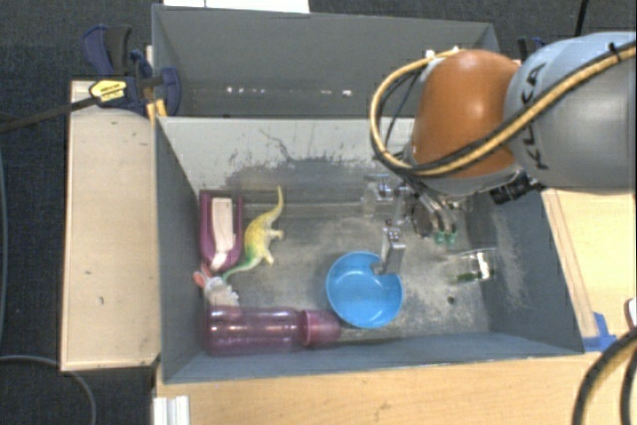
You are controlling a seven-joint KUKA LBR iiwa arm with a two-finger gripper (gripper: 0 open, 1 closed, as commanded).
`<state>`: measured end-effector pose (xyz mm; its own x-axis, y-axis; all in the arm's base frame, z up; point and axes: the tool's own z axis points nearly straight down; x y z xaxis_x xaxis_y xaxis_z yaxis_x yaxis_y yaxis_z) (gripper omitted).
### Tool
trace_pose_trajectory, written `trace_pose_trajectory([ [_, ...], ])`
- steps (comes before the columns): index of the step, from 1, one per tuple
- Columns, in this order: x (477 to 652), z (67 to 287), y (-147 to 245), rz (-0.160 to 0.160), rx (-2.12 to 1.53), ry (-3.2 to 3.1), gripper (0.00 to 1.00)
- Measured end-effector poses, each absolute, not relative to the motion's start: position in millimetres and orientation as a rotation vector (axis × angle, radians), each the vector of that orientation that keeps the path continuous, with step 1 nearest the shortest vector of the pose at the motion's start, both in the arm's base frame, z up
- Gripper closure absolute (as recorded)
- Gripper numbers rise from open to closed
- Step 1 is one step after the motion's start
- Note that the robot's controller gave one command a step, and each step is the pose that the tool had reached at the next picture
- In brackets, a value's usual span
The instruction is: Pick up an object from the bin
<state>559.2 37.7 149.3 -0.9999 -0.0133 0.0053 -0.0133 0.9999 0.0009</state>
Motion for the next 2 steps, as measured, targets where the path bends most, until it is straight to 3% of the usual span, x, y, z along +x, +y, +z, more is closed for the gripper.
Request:
trace_pose_trajectory([
  [1,561.2,154,37,-0.002,0.02,-3.145,0.0],
  [2,542.5,104,46,-0.002,0.111,-3.144,0.0],
])
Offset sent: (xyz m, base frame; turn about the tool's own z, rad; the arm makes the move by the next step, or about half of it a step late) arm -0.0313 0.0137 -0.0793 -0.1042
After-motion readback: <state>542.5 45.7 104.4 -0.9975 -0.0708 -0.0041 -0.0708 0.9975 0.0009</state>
